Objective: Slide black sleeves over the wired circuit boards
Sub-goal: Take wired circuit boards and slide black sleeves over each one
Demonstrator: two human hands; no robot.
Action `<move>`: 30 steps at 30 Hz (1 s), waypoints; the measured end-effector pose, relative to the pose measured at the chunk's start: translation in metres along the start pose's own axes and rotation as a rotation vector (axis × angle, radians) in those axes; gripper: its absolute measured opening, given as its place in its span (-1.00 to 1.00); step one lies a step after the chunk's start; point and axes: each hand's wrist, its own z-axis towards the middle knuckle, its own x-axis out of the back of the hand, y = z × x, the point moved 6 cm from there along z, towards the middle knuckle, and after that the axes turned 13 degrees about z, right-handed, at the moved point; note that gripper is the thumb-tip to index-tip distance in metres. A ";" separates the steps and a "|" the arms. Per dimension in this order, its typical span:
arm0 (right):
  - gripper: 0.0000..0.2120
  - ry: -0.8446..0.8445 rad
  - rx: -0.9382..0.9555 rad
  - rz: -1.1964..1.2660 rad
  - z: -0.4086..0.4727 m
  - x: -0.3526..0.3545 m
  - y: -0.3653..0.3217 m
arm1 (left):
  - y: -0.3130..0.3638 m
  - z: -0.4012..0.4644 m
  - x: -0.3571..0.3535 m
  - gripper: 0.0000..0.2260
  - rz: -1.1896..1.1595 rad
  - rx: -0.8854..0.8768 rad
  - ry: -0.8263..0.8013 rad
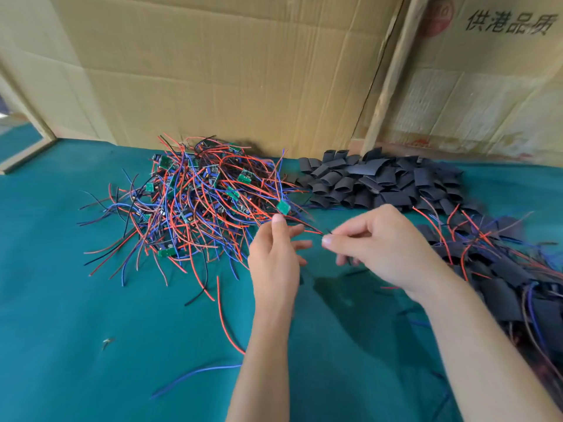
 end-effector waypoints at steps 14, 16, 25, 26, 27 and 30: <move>-0.87 -0.764 -0.266 -0.391 -0.048 -0.026 -0.007 | -0.001 -0.005 -0.015 -0.78 -0.151 0.076 -0.224; -0.72 -0.818 -0.334 -0.362 -0.044 -0.020 -0.008 | 0.002 -0.006 -0.018 -0.74 -0.135 0.033 -0.262; -0.69 0.235 -0.192 -0.552 0.098 0.055 0.021 | 0.004 -0.011 -0.031 -0.79 -0.073 -0.073 -0.370; -0.65 0.253 -0.213 -0.573 0.105 0.053 0.026 | 0.003 -0.010 -0.031 -0.78 -0.065 -0.074 -0.376; -0.65 0.274 -0.229 -0.591 0.111 0.051 0.031 | 0.003 -0.010 -0.031 -0.77 -0.061 -0.073 -0.379; -0.74 0.383 -0.217 -0.655 0.119 0.044 0.038 | 0.003 -0.010 -0.031 -0.76 -0.059 -0.075 -0.390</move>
